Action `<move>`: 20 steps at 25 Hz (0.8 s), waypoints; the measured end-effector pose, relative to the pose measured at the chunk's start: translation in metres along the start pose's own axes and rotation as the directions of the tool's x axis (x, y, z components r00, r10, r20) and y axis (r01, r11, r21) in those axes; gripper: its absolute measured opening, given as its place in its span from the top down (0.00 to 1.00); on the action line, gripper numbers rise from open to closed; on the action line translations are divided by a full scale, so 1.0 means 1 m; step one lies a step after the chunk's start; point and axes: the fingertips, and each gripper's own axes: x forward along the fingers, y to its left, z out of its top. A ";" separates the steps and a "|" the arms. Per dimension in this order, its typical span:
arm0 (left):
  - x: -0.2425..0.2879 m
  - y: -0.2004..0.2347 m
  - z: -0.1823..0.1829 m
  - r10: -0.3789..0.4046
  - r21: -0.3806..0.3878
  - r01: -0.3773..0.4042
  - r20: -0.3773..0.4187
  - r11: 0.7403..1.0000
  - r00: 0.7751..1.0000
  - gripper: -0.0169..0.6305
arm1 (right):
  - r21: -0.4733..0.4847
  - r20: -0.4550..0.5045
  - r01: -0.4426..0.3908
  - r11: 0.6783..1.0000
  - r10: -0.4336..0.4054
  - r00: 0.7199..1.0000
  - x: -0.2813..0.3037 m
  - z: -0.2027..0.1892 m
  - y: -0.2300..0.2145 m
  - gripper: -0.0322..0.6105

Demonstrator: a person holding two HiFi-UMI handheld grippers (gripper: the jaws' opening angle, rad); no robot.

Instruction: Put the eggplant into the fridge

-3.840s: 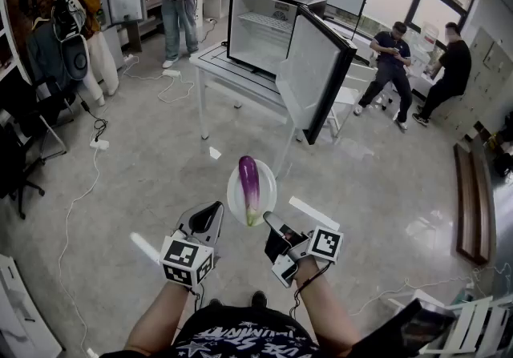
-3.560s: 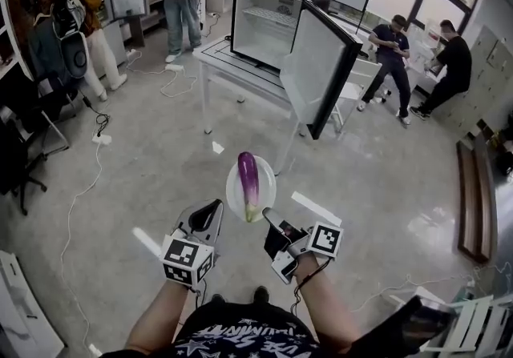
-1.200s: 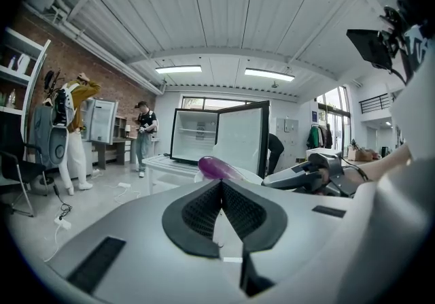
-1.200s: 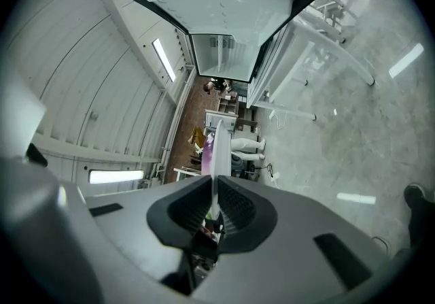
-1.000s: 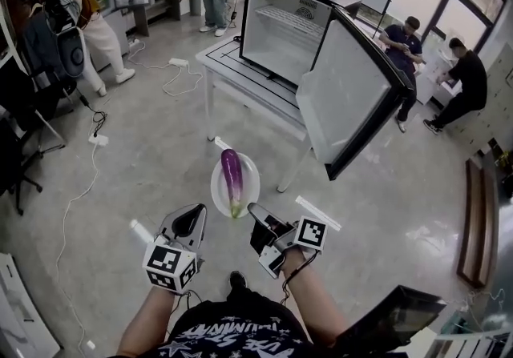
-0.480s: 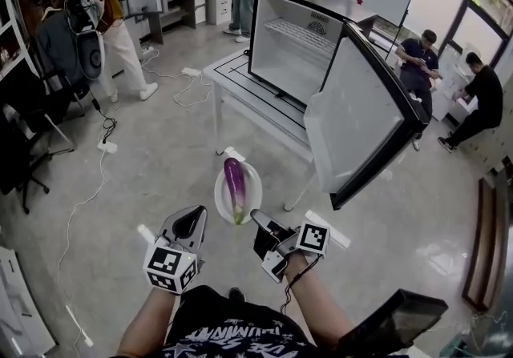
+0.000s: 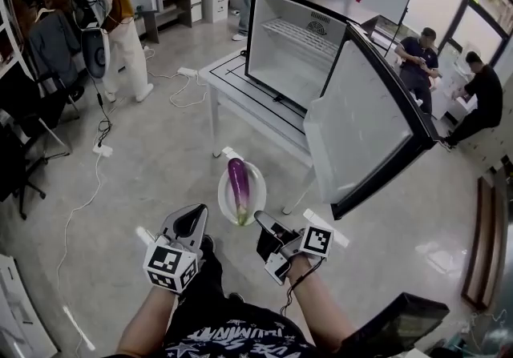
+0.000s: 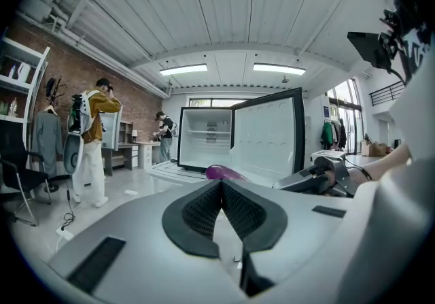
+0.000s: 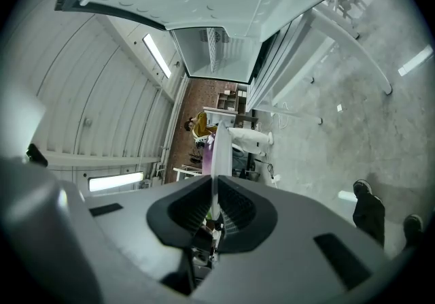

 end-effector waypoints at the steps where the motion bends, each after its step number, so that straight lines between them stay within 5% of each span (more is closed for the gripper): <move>1: 0.008 0.002 0.000 -0.008 -0.004 0.008 0.002 1.000 1.000 0.96 | 0.000 0.010 0.001 1.000 -0.001 1.000 0.002 0.006 -0.001 0.92; 20: 0.155 0.098 0.026 -0.173 0.016 0.174 -0.029 0.985 0.984 0.96 | 0.002 0.170 0.050 0.999 -0.049 0.984 0.101 0.123 -0.030 0.92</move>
